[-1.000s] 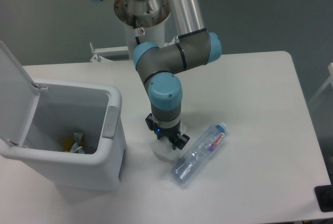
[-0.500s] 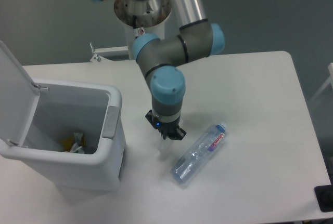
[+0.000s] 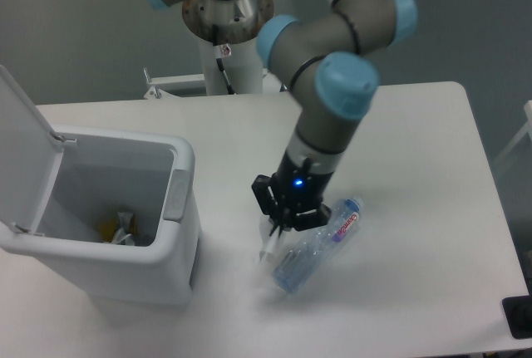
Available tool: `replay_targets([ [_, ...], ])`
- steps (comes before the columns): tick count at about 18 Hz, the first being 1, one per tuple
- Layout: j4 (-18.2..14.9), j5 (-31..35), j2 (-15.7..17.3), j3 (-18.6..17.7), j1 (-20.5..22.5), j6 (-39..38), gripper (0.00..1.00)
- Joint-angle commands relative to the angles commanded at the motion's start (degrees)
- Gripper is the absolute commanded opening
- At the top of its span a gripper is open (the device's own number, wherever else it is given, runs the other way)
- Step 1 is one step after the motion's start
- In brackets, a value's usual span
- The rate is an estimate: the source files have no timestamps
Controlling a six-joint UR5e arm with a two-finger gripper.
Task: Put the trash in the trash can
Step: 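Close the gripper on the white paper and lift it, then carry the white paper over the bin and open the gripper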
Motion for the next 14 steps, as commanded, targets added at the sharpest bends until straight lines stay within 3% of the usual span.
replay_targets([
  [3, 0.26, -2.63, 1.75, 2.82, -0.35, -4.49, 0.00],
  [9, 0.44, -10.55, 8.52, 2.83, -3.06, -8.88, 0.00],
  [14, 1.58, -10.64, 9.49, 2.57, -7.90, -9.33, 0.00],
])
